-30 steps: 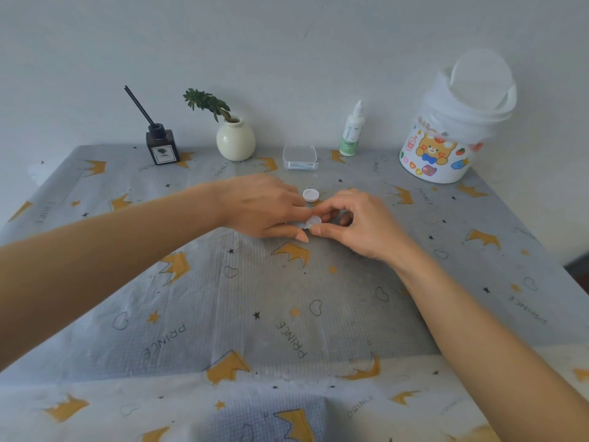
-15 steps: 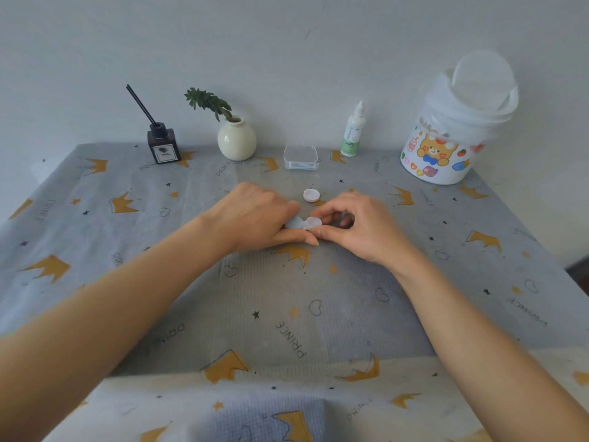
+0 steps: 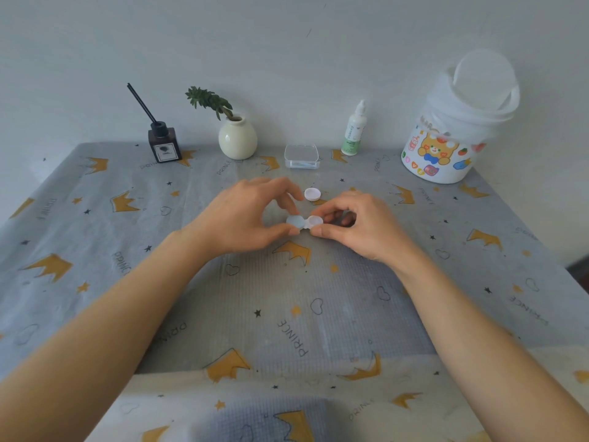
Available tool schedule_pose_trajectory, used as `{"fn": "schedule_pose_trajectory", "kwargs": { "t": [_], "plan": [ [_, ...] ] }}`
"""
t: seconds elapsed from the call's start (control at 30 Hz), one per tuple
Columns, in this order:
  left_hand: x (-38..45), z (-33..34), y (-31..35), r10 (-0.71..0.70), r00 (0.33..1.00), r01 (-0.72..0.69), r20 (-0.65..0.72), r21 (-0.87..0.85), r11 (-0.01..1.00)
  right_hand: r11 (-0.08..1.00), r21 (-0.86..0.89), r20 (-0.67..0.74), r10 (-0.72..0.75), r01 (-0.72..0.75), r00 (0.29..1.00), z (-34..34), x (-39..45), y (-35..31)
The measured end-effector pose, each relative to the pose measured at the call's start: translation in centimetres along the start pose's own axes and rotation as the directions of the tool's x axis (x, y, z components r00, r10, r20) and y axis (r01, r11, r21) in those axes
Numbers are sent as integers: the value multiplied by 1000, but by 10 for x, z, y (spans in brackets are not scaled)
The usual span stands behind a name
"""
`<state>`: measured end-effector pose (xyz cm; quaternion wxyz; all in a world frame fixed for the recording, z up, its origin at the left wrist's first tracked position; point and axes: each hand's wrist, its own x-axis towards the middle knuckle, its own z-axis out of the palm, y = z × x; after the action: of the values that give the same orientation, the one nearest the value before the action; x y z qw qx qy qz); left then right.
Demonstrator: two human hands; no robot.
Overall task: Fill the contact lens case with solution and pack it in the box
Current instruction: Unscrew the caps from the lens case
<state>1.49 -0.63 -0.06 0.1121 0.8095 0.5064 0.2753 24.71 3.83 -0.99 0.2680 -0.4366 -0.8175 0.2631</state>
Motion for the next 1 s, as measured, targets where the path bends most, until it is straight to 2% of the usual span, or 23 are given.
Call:
{"fn": "schedule_pose_trajectory", "kwargs": {
  "t": [0.13,0.33,0.57,0.77,1.0],
  "plan": [
    [-2,-1,-2,-33,999,34,-10,39,999,1000,0,3,1,-1,1000,0,1,1],
    [-3,2,3,-44,999,44,25,-6,999,1000,2,8,-1,1,1000,1,2,3],
    [-2,-1,-1,-74,997,75,-19,26,997,1000,1,7,-11,11,1000,0,1,3],
    [0,4,3,-44,999,45,32,-51,998,1000,7,8,-10,10,1000,0,1,3],
    [1,7,-1,-52,999,53,15,-17,998,1000,-6,13,-12,13,1000,0,2,3]
  ]
}}
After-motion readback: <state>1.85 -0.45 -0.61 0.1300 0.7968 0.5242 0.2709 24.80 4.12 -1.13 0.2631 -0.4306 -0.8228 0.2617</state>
